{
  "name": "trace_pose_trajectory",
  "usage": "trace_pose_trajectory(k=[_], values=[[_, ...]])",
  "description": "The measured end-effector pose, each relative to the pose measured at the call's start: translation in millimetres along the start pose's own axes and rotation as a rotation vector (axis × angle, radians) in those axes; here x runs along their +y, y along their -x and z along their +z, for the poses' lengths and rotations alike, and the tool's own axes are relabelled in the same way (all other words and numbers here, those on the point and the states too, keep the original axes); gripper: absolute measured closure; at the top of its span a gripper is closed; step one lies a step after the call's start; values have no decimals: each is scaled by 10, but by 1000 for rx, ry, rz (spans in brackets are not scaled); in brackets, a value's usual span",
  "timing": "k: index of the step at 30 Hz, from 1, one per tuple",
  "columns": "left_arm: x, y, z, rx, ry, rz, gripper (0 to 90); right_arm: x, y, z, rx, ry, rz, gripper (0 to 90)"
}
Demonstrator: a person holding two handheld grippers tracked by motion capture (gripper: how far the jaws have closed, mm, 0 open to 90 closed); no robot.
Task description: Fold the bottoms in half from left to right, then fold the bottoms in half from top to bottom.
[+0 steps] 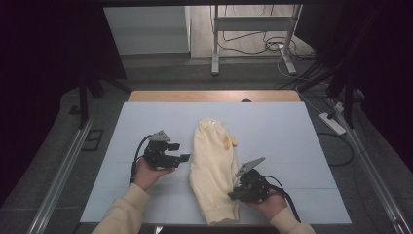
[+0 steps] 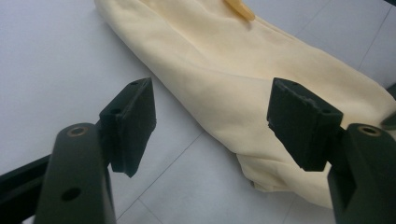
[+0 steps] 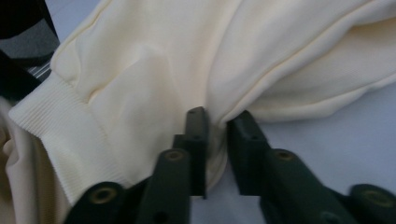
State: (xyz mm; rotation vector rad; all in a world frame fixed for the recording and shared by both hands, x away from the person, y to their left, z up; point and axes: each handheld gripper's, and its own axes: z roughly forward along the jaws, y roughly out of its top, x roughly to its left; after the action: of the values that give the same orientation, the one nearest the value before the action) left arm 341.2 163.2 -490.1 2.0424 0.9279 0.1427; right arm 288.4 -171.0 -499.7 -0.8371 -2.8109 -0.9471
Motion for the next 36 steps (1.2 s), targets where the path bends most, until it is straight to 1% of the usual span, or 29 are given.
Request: trace_pose_trajectory(k=[1,2,4,6,8,12,15,17,21,24,28,33,36], values=[[0,-5,-1,-1,1,0,317,7,23,-35,-9,25,-1,611],[-2,-7,-1,-1,3,-3,316,17,43,-79,-21,51,13,559],[-7,-10,1,1,-4,3,317,19,96,-162,-48,113,29,484],[-12,-11,2,2,-7,4,317,15,141,-223,-78,151,32,447],[-14,-10,-4,3,-5,4,315,10,171,-248,-104,174,27,415],[-15,-8,-19,4,-2,4,313,3,216,-234,-131,177,15,385],[-19,4,-21,7,-3,6,309,7,225,-214,-135,181,3,373],[-23,16,-27,6,-5,11,306,11,224,-206,-146,181,-10,365],[-25,25,-40,8,0,13,304,20,226,-204,-155,195,-21,353],[-26,18,-41,10,0,13,304,29,246,-203,-166,203,-22,352],[-28,8,-32,9,0,12,304,41,286,-189,-174,198,-19,351],[-26,-2,-20,9,-3,10,304,62,309,-163,-188,198,-20,351],[-24,-2,-14,9,-2,10,303,87,317,-157,-188,197,-16,351]])
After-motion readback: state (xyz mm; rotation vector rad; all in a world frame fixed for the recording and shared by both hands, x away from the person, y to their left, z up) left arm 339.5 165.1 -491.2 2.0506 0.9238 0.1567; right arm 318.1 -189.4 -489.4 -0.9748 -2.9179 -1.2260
